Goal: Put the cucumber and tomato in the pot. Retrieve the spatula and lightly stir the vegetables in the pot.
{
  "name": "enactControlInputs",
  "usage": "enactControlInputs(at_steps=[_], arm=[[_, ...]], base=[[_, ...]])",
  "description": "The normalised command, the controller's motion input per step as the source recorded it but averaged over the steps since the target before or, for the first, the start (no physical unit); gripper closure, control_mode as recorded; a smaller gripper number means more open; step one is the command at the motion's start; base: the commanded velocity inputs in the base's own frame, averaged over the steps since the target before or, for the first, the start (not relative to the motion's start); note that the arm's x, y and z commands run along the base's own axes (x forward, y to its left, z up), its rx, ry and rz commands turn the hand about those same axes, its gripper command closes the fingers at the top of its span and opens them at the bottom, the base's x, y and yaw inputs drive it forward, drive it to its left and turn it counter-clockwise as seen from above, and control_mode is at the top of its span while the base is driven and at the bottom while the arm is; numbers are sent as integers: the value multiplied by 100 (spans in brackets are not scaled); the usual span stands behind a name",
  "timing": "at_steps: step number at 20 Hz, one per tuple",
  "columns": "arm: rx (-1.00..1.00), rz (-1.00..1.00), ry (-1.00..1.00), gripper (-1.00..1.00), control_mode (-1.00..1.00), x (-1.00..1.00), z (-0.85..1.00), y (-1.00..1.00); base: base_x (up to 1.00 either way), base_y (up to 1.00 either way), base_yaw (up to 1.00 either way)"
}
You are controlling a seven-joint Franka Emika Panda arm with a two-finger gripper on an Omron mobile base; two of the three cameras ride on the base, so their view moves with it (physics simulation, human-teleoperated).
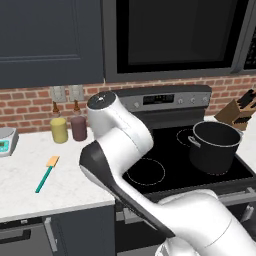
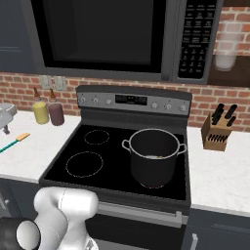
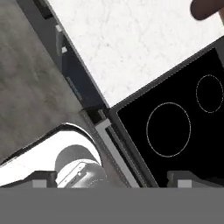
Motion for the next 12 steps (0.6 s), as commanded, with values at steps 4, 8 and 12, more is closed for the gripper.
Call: enactControlInputs(at_steps=[4,8,12], arm=[[-17,51,0,-100,-100,8,0,100],[-18,45,0,-100,-100,21,-5,95],[-15,40,0,-100,-100,32,-27,75]], base=[[0,0,0],[0,0,0],[0,0,0]])
